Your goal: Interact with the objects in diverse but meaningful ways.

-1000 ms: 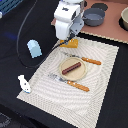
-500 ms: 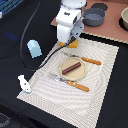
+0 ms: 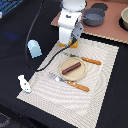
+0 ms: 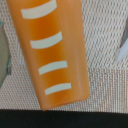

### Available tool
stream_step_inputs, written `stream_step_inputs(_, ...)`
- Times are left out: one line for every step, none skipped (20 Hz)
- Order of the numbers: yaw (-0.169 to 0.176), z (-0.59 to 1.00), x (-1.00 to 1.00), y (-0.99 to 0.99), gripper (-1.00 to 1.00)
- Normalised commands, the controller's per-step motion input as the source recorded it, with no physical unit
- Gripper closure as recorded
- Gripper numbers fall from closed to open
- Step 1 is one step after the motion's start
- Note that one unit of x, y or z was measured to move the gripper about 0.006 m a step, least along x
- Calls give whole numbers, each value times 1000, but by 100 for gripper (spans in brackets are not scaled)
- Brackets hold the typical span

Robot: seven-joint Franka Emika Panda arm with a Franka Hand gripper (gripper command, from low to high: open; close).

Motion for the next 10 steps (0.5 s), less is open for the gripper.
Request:
stream_step_inputs(49,-237,0,0,-100)
stream_step_inputs(48,-231,0,0,-100)
stream_step_inputs(48,-226,0,0,-100)
stream_step_inputs(46,-231,0,0,-100)
stream_step_inputs(47,-243,0,0,-100)
stream_step_inputs(47,-217,0,0,-100)
stream_step_inputs(48,-229,0,0,-100)
stream_step_inputs(50,-211,0,0,-100)
stream_step_inputs(51,-197,0,0,-100)
stream_step_inputs(51,-194,0,0,-100)
